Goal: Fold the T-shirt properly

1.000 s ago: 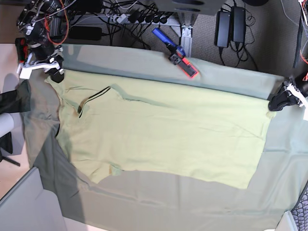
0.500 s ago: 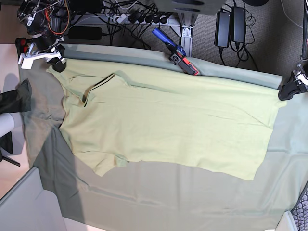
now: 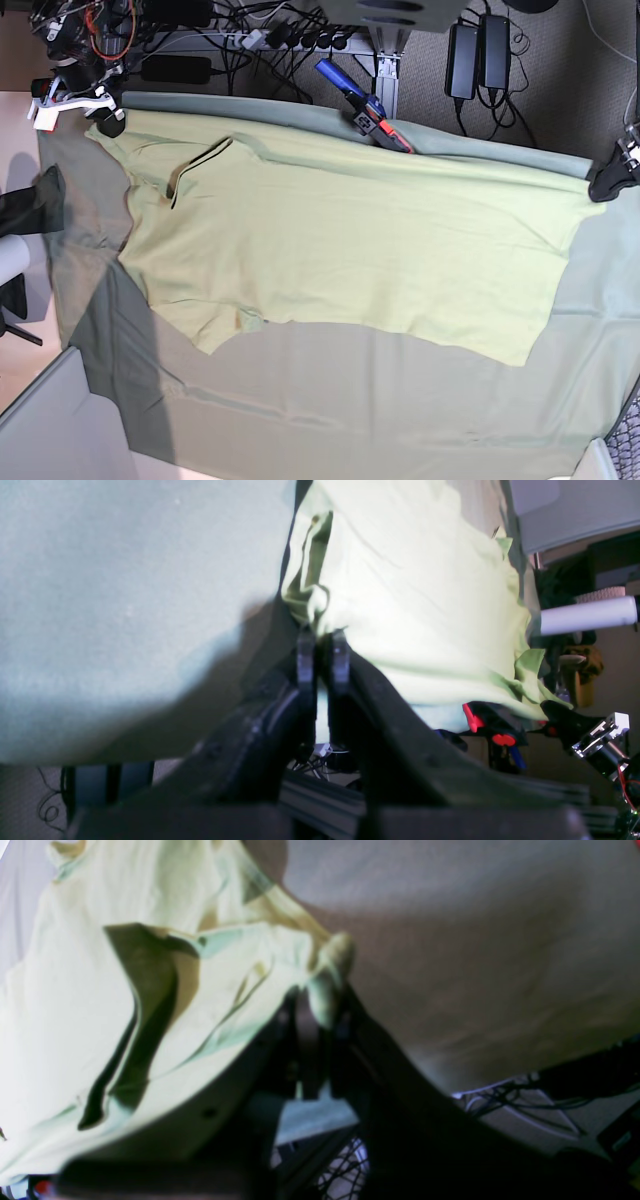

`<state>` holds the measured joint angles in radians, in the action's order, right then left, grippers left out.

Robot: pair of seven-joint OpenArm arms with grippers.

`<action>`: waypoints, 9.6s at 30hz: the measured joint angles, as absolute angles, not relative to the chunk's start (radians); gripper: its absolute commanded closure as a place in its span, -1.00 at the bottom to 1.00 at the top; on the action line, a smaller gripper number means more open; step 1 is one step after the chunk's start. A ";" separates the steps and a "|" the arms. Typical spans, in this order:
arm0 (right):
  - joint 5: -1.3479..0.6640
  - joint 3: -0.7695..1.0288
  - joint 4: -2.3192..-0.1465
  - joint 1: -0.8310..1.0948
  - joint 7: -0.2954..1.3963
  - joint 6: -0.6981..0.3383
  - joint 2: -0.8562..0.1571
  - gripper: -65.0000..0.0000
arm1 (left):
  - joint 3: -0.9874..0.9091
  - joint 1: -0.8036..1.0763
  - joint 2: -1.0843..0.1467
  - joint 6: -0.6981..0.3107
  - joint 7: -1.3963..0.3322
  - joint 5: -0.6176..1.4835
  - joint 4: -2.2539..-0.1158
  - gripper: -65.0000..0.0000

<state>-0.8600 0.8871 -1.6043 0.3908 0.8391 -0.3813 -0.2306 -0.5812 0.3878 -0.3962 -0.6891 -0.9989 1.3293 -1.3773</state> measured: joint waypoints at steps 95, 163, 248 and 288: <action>-0.395 0.297 -0.807 -0.463 0.490 -0.398 -0.355 -0.08 | -0.059 -0.318 -0.467 -0.607 -0.547 0.620 -0.918 -0.25; -0.520 0.348 -1.288 -0.152 0.635 -0.400 -0.446 1.00 | -0.075 -0.160 -0.496 -0.686 -0.795 0.951 -1.259 1.00; -0.632 0.355 -1.744 0.227 0.719 -0.402 -0.449 1.00 | -0.210 0.133 -0.517 -0.688 -0.920 1.045 -1.498 -0.16; -0.568 0.359 -1.837 0.393 0.715 -0.402 -0.366 -0.34 | -0.344 0.210 -0.457 -0.689 -0.866 0.945 -1.411 -0.45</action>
<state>-0.5678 0.3588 -1.8374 0.3931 0.7151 -0.4015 -0.3656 -0.3435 0.2100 -0.4572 -0.6888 -0.8658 0.9451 -1.4113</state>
